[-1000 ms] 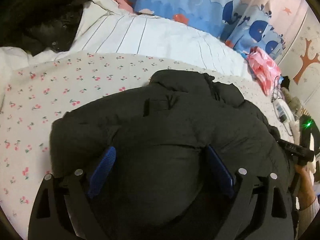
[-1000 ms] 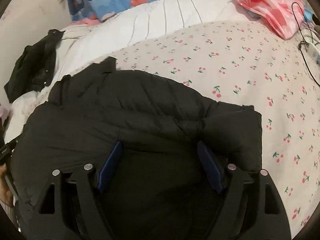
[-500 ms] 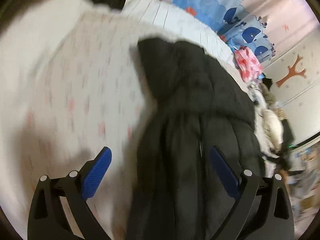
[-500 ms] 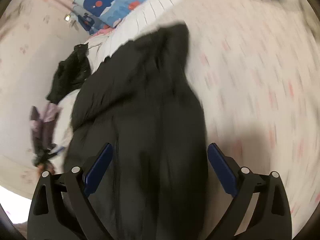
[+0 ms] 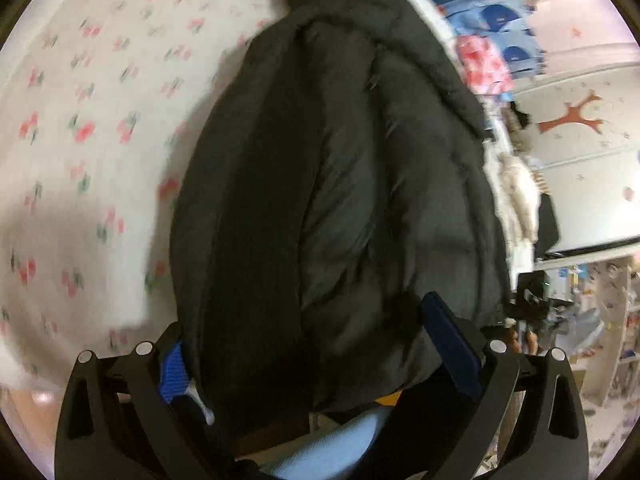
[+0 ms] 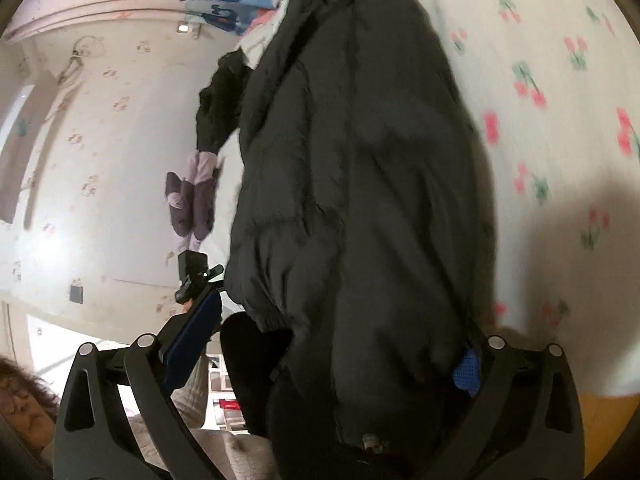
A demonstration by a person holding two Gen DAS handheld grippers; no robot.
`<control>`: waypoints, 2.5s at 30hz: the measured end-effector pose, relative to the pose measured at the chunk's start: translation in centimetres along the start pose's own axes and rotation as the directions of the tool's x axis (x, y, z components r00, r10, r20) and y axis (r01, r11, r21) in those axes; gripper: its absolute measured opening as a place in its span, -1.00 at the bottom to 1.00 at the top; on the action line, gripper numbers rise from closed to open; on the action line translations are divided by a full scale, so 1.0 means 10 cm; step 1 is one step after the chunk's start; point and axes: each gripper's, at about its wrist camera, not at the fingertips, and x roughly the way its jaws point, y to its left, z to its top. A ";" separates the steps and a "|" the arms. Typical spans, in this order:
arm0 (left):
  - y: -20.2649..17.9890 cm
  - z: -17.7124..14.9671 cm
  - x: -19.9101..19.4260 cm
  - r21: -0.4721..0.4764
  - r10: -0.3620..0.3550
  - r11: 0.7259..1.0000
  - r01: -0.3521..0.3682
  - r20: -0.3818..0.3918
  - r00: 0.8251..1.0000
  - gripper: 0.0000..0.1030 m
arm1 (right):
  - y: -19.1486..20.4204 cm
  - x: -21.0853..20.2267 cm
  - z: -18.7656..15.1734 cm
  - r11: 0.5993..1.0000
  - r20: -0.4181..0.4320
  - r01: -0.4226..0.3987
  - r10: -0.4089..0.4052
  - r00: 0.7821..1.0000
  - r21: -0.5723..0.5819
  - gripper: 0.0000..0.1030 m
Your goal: Fold large clothes
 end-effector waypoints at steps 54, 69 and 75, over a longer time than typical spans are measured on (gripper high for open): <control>-0.41 -0.89 -0.42 0.133 -0.281 0.954 0.269 0.080 0.956 -0.08 | 0.06 -0.15 -0.53 0.982 0.045 -0.176 0.179 0.983 -0.065 0.37; -0.21 -1.06 -0.63 0.136 -0.227 0.967 0.215 0.077 0.971 0.15 | 0.35 -0.28 -0.70 0.980 0.036 -0.142 0.148 0.988 -0.137 0.24; 0.17 -1.20 -0.55 0.024 -0.264 0.965 0.263 0.126 0.956 0.78 | -0.16 -0.26 -0.91 0.986 0.029 -0.168 0.169 0.985 -0.016 0.27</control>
